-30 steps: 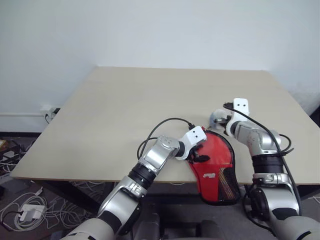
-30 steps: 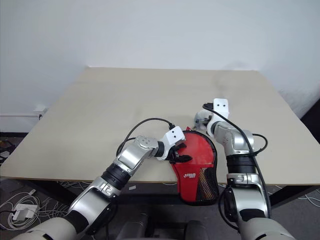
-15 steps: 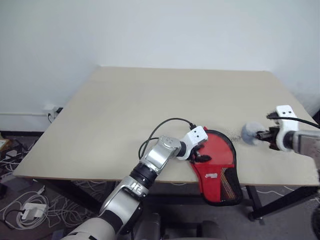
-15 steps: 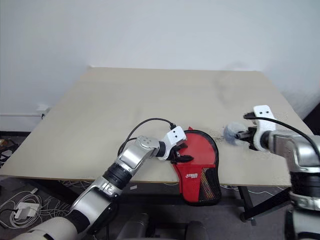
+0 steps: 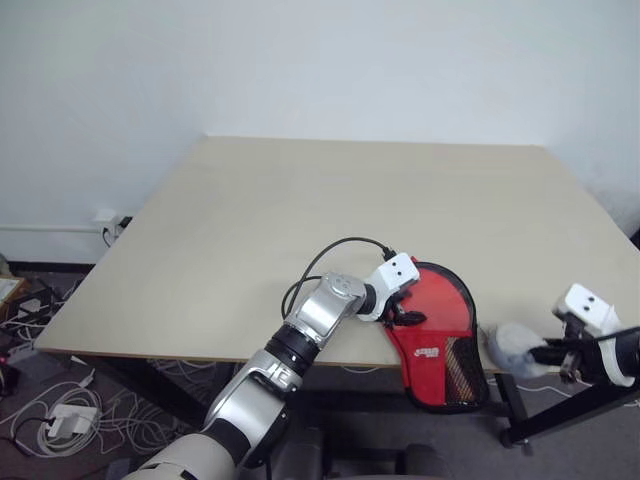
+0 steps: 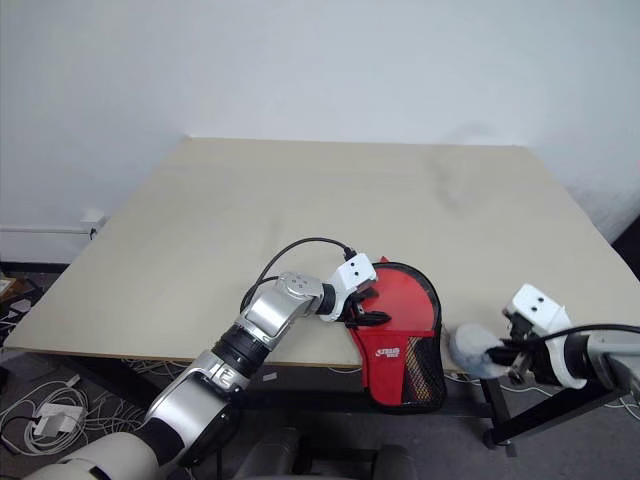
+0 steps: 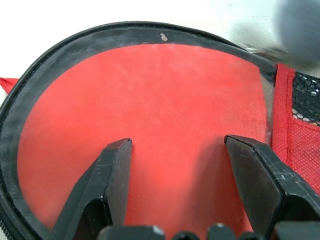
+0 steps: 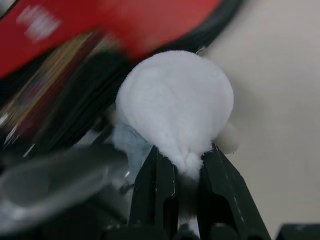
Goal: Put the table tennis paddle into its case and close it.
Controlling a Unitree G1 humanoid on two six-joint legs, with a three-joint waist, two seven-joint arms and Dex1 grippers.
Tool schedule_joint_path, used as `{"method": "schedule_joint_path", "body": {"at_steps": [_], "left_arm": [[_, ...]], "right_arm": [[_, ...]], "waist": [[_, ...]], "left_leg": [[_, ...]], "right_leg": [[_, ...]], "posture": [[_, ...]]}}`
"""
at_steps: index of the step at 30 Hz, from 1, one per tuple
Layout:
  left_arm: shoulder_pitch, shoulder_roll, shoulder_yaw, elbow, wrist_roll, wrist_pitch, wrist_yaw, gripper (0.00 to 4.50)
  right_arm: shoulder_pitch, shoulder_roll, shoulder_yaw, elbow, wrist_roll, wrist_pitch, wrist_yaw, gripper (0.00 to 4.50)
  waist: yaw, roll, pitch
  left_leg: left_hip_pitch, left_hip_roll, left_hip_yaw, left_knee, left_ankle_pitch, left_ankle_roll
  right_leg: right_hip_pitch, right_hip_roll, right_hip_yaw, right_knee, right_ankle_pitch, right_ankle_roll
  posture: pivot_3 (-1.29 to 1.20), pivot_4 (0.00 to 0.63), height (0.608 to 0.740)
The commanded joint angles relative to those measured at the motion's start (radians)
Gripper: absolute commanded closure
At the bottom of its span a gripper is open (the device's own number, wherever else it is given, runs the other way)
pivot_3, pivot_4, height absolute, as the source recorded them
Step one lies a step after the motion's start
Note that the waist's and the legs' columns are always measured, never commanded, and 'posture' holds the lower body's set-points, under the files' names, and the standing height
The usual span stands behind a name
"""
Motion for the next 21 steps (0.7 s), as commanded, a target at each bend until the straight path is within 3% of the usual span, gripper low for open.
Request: {"method": "schedule_joint_path", "body": {"at_steps": [1,10,15,21], "left_arm": [[0.031,0.009,-0.026,0.061,0.019,0.032,0.000,1.38],[0.034,0.006,-0.026,0.071,0.021,0.026,-0.002,1.38],[0.020,-0.003,-0.025,0.089,0.021,0.017,-0.003,1.38],[0.005,-0.017,-0.018,0.123,0.022,-0.001,-0.002,1.38]], "right_arm": [[0.052,-0.016,-0.084,-0.066,0.001,-0.049,0.055,4.44],[0.376,-0.016,-0.150,-0.205,-0.086,-0.155,0.156,4.44],[0.535,0.002,-0.250,-0.208,-0.141,-0.242,0.252,4.44],[0.558,0.054,-0.322,-0.291,-0.032,-0.243,0.335,4.45]], "waist": [[-0.001,0.000,0.000],[0.004,-0.002,-0.001],[0.004,-0.003,-0.003],[0.005,-0.003,-0.004]], "left_leg": [[0.000,0.000,0.000,0.000,0.000,0.000],[0.000,0.000,-0.001,-0.001,-0.001,0.000],[0.001,0.000,-0.001,0.000,-0.002,0.001],[0.001,0.000,-0.003,-0.002,-0.004,0.003]], "right_leg": [[0.000,0.000,0.000,0.000,0.000,0.000],[0.002,-0.001,-0.001,-0.003,0.000,0.000],[0.004,-0.001,-0.001,-0.004,0.000,0.000],[0.009,-0.002,-0.004,-0.015,0.000,0.000]], "posture": [[0.00,0.000,0.715],[0.00,0.000,0.715],[0.00,0.000,0.715],[0.00,0.000,0.715]]}}
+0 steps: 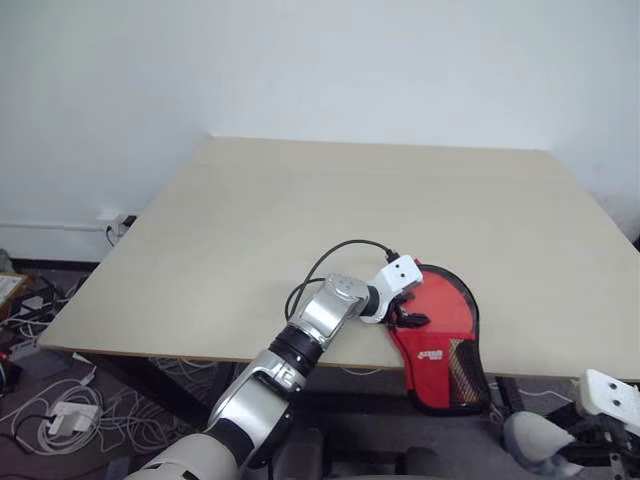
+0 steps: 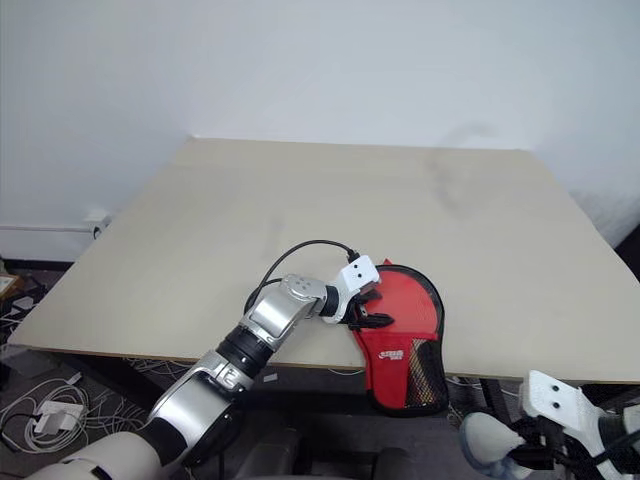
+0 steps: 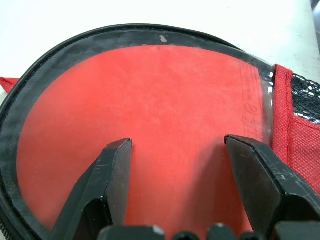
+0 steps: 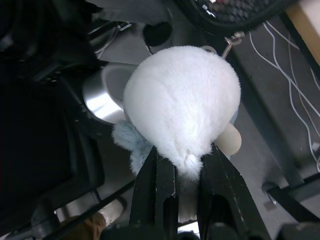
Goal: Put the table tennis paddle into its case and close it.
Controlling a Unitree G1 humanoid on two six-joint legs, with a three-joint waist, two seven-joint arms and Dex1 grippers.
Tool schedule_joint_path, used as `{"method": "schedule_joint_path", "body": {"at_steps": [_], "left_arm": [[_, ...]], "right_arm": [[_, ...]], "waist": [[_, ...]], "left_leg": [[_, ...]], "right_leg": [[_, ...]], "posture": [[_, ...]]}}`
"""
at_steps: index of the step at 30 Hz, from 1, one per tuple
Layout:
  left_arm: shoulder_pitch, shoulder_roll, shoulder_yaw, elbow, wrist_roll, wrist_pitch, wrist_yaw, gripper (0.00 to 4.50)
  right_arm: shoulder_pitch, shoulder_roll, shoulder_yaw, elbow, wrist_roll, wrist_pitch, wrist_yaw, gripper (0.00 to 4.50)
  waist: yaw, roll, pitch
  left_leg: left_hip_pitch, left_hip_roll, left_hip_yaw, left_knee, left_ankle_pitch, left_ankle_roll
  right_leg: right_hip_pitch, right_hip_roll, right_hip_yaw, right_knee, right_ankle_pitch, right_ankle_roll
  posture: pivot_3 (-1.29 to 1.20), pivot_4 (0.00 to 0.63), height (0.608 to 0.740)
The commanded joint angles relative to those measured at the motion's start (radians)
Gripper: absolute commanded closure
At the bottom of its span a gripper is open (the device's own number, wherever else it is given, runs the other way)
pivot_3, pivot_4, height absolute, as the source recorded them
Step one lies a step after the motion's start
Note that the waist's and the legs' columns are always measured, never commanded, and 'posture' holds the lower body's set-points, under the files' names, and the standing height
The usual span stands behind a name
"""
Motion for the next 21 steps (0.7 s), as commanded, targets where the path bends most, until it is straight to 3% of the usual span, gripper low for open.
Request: {"method": "schedule_joint_path", "body": {"at_steps": [1,8,12,15,21], "left_arm": [[0.015,0.005,-0.016,0.085,0.022,0.018,0.006,1.38],[0.000,0.005,-0.014,0.109,0.025,0.007,0.002,1.38],[-0.013,0.002,-0.009,0.125,0.025,0.000,0.003,1.38],[-0.016,0.002,-0.007,0.125,0.023,0.003,0.000,1.38],[-0.018,0.005,-0.007,0.130,0.026,0.004,-0.003,1.38]], "right_arm": [[-0.023,0.022,-0.022,-0.105,0.097,0.041,0.040,4.45],[-0.097,0.034,0.159,-0.271,0.141,0.078,-0.023,4.45],[-0.233,0.032,0.331,-0.266,0.109,0.110,-0.108,4.45],[-0.341,0.041,0.412,-0.248,0.129,0.149,-0.150,4.45],[-0.541,0.060,0.564,-0.198,0.129,0.183,-0.183,4.45]], "waist": [[0.000,0.000,0.000],[0.000,-0.002,0.000],[-0.001,-0.002,-0.001],[0.000,-0.002,-0.001],[0.000,-0.003,-0.001]], "left_leg": [[0.000,-0.001,0.000,0.000,0.000,0.000],[0.000,0.000,0.001,0.000,-0.001,0.001],[0.000,0.000,0.001,0.000,-0.001,0.001],[0.000,-0.001,0.002,-0.001,-0.001,0.001],[0.000,-0.001,0.002,-0.001,-0.001,0.001]], "right_leg": [[0.000,-0.001,0.000,0.000,0.000,0.000],[0.000,-0.003,-0.002,-0.001,0.000,0.000],[0.000,-0.007,-0.006,-0.001,0.000,0.000],[0.000,-0.017,-0.019,-0.002,0.000,0.000],[0.000,-0.018,-0.023,-0.001,0.000,0.000]], "posture": [[0.00,0.000,0.715],[0.00,0.000,0.715],[0.00,0.000,0.715],[0.00,0.000,0.715],[0.00,0.000,0.715]]}}
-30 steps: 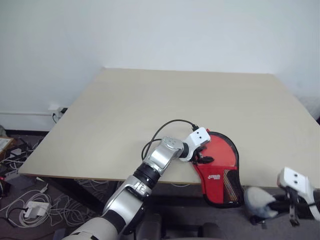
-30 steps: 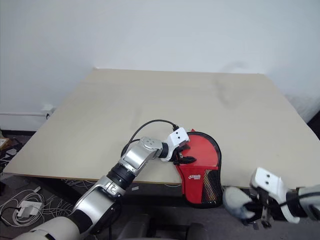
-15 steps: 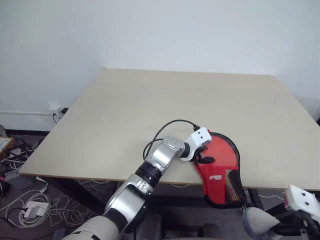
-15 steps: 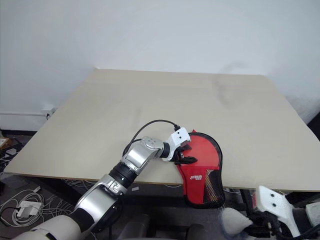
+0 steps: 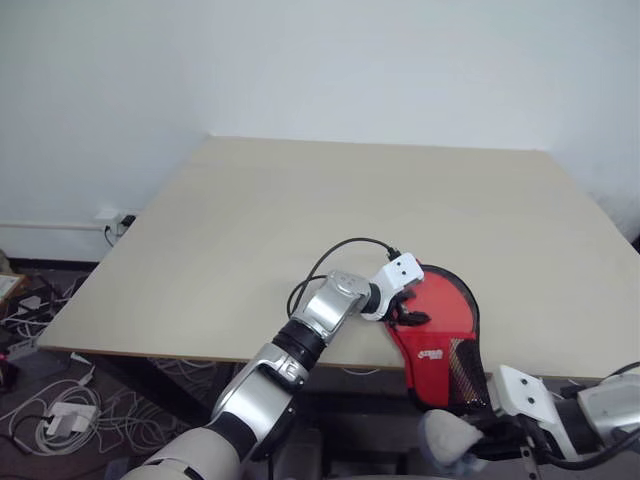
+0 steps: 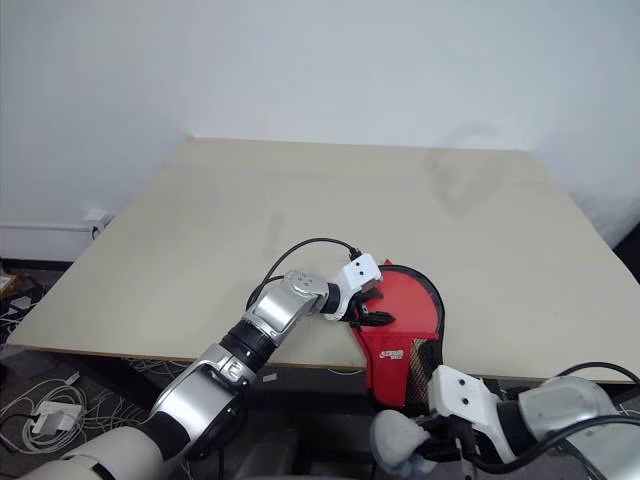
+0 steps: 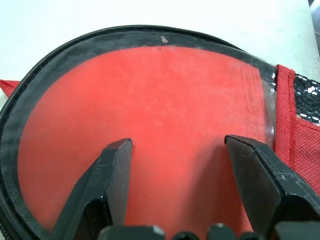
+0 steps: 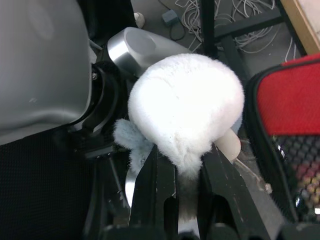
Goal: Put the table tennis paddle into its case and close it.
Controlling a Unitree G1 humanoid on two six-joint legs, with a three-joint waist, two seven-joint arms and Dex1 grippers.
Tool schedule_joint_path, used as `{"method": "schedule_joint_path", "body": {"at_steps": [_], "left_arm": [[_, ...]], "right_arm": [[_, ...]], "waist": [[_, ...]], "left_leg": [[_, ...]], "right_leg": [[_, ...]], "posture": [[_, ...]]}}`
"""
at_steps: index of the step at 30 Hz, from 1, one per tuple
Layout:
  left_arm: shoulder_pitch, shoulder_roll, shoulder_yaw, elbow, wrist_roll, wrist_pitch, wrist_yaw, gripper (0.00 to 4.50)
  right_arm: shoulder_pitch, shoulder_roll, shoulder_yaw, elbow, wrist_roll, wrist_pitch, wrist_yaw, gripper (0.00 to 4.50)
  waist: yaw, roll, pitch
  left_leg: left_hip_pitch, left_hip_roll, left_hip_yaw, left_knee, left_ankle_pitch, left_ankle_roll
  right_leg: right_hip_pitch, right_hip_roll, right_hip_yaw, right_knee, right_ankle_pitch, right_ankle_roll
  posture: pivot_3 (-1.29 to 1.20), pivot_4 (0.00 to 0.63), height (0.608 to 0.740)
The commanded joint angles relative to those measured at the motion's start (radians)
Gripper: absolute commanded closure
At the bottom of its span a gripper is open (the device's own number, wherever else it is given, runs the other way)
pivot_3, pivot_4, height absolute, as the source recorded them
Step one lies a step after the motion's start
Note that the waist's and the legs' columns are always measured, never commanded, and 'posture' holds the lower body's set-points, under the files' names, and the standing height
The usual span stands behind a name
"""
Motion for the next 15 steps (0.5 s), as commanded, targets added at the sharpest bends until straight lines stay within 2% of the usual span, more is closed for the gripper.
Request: {"method": "schedule_joint_path", "body": {"at_steps": [1,9,13,15], "left_arm": [[0.017,0.012,-0.014,0.063,0.025,0.033,0.005,1.38],[0.011,0.012,-0.014,0.071,0.027,0.031,0.004,1.38],[0.011,0.012,-0.016,0.069,0.026,0.034,0.002,1.38],[0.010,0.011,-0.019,0.067,0.027,0.036,0.000,1.38]], "right_arm": [[-0.101,0.022,0.071,0.009,0.024,0.018,-0.013,4.45],[-0.327,0.121,0.235,0.026,0.050,0.062,-0.029,4.45],[-0.445,0.234,0.280,0.066,0.077,0.117,-0.079,4.45],[-0.519,0.307,0.328,0.137,0.035,0.121,-0.123,4.45]], "waist": [[0.000,0.000,0.000],[0.000,0.000,0.000],[0.000,-0.001,-0.002],[-0.001,-0.002,-0.003]], "left_leg": [[0.000,0.000,0.000,0.000,0.000,0.000],[0.000,0.000,0.000,0.000,0.000,0.000],[0.000,0.000,0.000,0.000,0.000,0.000],[0.000,0.001,0.000,0.000,0.000,0.000]], "right_leg": [[0.000,0.000,0.000,0.000,0.000,0.000],[0.000,0.000,-0.001,0.000,0.000,0.000],[0.000,0.000,-0.001,0.000,0.005,0.001],[-0.001,0.001,-0.001,0.000,0.006,0.001]], "posture": [[0.00,0.000,0.715],[0.00,0.000,0.715],[0.00,0.000,0.715],[0.00,0.000,0.715]]}}
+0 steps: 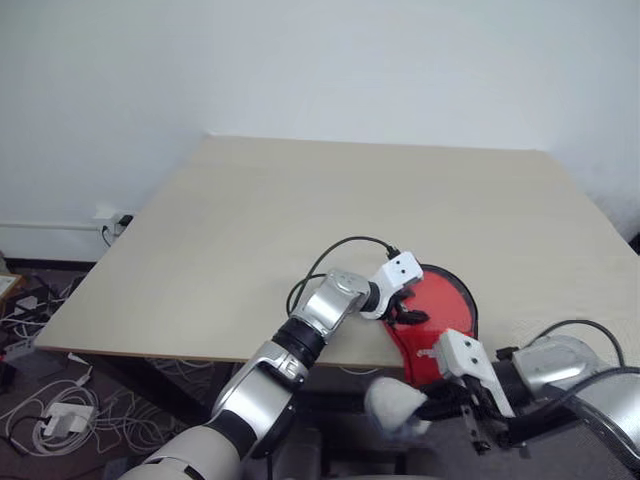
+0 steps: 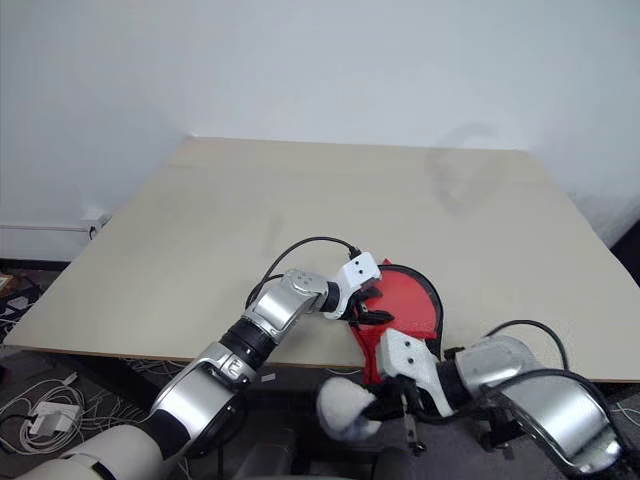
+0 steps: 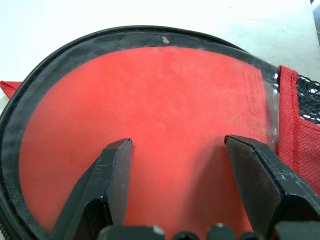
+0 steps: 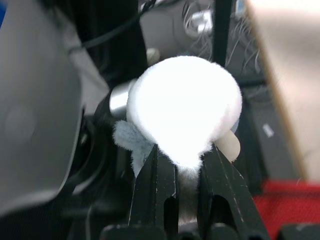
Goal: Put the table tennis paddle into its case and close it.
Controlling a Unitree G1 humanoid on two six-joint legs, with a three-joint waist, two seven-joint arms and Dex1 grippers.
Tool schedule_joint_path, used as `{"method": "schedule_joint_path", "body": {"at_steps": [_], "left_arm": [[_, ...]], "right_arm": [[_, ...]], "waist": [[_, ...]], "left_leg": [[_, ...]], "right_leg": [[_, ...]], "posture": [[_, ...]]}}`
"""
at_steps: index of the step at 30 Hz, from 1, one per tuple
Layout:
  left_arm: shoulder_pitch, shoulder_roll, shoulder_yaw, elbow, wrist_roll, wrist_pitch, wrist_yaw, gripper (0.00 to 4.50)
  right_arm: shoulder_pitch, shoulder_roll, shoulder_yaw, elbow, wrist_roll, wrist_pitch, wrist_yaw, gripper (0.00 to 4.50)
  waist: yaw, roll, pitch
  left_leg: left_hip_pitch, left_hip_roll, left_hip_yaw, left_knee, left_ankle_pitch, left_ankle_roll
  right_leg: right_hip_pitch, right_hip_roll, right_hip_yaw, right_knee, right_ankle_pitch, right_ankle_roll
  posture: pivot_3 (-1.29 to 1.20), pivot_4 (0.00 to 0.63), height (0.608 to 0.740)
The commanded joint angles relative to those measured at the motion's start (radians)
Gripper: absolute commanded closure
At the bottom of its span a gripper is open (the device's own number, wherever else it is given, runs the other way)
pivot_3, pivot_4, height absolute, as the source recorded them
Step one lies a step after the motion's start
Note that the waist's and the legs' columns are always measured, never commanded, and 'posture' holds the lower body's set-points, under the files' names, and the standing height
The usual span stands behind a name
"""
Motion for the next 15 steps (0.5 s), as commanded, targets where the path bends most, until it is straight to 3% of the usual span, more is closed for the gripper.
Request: {"method": "schedule_joint_path", "body": {"at_steps": [1,8,15], "left_arm": [[0.020,0.006,-0.021,0.055,0.026,0.036,0.001,1.38],[0.025,0.009,-0.025,0.048,0.028,0.038,-0.003,1.38],[0.027,0.006,-0.029,0.054,0.032,0.030,0.000,1.38]], "right_arm": [[-0.104,0.098,0.060,0.078,-0.021,0.001,-0.065,4.45],[-0.129,0.118,0.098,0.217,-0.131,-0.037,-0.132,4.45],[-0.113,0.106,-0.063,0.190,-0.015,0.007,-0.130,4.45]], "waist": [[0.000,-0.001,-0.001],[0.004,-0.001,-0.001],[0.004,0.000,-0.001]], "left_leg": [[0.000,0.001,0.000,0.000,0.000,0.000],[-0.001,0.001,0.001,0.000,0.000,0.000],[-0.001,0.001,0.001,0.000,0.000,0.000]], "right_leg": [[0.000,0.000,0.000,0.000,0.000,0.000],[-0.002,0.001,-0.001,0.000,0.002,0.000],[-0.002,0.001,-0.001,0.001,0.002,0.000]], "posture": [[0.00,0.000,0.715],[0.00,0.000,0.715],[0.00,0.000,0.715]]}}
